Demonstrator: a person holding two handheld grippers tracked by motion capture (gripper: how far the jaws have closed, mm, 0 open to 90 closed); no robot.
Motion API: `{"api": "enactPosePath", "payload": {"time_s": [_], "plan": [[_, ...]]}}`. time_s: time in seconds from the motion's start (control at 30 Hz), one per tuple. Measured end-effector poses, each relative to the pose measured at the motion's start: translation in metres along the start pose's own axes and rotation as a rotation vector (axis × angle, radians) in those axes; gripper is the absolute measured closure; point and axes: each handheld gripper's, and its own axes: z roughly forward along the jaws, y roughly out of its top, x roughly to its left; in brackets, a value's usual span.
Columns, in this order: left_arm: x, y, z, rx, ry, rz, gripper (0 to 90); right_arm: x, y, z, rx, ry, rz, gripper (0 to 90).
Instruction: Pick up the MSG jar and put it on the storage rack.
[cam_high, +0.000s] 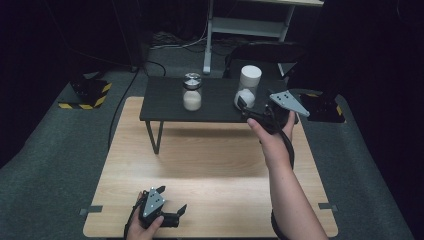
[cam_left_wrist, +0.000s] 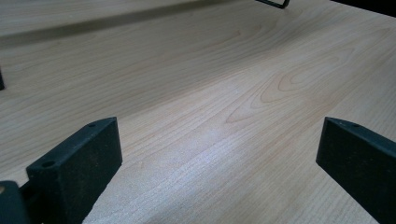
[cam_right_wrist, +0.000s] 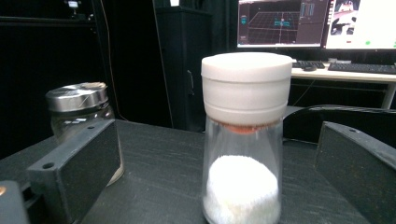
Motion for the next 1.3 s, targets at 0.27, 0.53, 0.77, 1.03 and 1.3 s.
{"api": "enactPosePath", "payload": {"time_s": [0.27,0.53,0.77,1.03,1.3], "plan": [[0.000,0.000,0.000,0.002,0.000,0.000,0.2,-0.001,-0.014,-0.022,-0.016,0.022,-0.001,0.3],[-0.001,0.001,0.000,0.004,0.001,0.005,0.2,0.000,-0.031,-0.043,-0.026,0.032,-0.033,0.3],[0.000,0.000,0.000,0.000,-0.002,-0.001,0.2,0.000,-0.045,-0.059,-0.030,0.055,-0.052,0.3],[-0.001,0.000,0.000,-0.001,-0.003,0.008,0.2,-0.004,-0.073,-0.082,-0.019,0.068,-0.048,0.3],[-0.001,0.000,0.000,-0.002,-0.002,0.010,0.2,-0.005,-0.092,-0.099,-0.015,0.078,-0.056,0.3]]}}
